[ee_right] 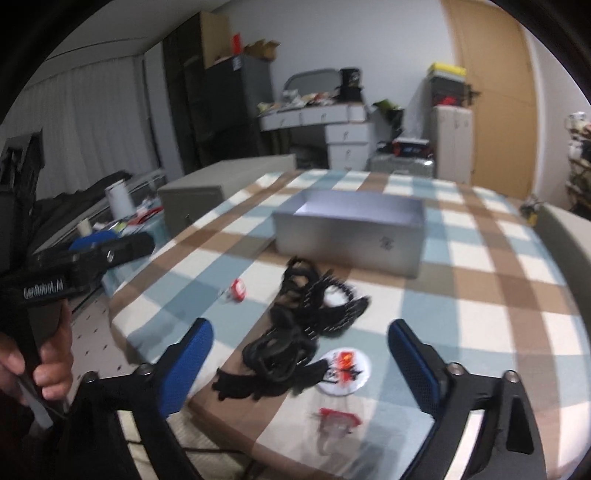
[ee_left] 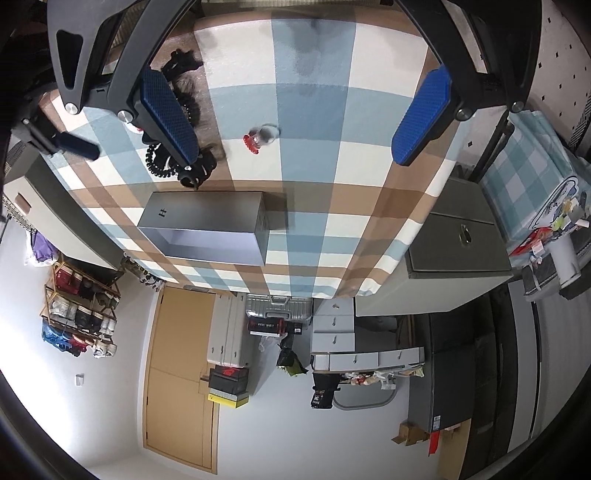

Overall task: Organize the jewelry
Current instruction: 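Lower the right gripper onto a black claw clip and close it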

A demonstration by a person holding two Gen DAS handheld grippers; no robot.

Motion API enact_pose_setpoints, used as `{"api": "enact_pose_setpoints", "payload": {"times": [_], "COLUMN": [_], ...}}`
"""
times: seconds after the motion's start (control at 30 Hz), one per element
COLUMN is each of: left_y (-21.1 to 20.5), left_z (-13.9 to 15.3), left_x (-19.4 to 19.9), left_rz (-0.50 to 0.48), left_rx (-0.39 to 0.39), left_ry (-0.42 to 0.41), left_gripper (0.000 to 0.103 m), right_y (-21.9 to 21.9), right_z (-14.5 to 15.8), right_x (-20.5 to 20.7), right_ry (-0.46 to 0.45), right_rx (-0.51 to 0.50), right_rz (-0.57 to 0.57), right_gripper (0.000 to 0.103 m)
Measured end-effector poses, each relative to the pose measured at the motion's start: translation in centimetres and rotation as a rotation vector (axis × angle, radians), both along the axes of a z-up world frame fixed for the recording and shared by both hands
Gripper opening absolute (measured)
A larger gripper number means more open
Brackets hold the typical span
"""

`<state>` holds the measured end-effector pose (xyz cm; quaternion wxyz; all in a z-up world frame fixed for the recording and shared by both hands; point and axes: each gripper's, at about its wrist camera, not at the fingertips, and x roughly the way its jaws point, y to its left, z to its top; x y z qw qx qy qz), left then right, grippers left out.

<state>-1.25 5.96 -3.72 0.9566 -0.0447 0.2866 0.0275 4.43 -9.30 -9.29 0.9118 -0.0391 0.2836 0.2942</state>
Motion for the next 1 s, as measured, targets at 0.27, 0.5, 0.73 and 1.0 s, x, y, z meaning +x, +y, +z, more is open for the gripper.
{"api": "enact_pose_setpoints", "payload": {"times": [0.27,0.5,0.73,1.0], "left_y": [0.2,0.3,0.7,1.0], "left_z": [-0.2,-0.6,-1.0,-1.3], "left_x": [0.0,0.2,0.5,0.8], "left_rz": [-0.013,-0.018,-0.018,-0.015], "left_rx": [-0.009,-0.013,-0.035,-0.045], "left_ry": [0.012,0.025,0.041,0.062], "left_gripper": [0.102,0.102,0.102,0.102], "right_y": [1.5,2.3,2.1,0.8], "right_z": [-1.4,-2.1,-2.4,-1.8], "right_x": [-0.1,0.3,0.6,0.7], "right_ry": [0.007,0.033,0.038,0.037], "right_rx": [-0.023,-0.079,-0.091,0.005], "right_rz": [0.072,0.080,0.086,0.080], "right_gripper": [0.086,0.059,0.042,0.042]}}
